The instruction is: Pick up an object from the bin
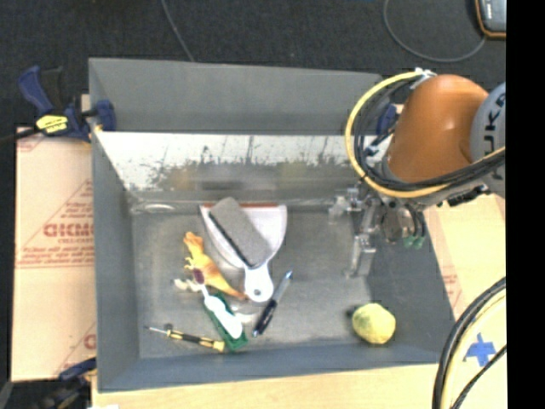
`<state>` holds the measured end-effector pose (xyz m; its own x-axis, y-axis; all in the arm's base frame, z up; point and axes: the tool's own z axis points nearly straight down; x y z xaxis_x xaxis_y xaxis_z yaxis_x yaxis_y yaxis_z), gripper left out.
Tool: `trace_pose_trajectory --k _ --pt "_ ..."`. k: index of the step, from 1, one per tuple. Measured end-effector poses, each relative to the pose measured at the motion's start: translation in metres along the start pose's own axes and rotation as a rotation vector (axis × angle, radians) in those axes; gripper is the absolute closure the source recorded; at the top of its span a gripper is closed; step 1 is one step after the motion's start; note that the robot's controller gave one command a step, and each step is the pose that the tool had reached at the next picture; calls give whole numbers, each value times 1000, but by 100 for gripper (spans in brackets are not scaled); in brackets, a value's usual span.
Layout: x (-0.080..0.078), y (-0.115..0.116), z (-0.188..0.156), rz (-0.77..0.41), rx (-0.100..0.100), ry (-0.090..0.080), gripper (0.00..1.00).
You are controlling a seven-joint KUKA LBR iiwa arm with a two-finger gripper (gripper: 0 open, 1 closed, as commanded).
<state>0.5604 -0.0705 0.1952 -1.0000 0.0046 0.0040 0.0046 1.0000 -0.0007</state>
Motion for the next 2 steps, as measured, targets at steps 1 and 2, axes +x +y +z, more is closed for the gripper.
trace_pose_trajectory --k 1,2 --pt "-2 0 -5 -3 1 -8 0" --pt "-92 18 112 5 1 -18 0"
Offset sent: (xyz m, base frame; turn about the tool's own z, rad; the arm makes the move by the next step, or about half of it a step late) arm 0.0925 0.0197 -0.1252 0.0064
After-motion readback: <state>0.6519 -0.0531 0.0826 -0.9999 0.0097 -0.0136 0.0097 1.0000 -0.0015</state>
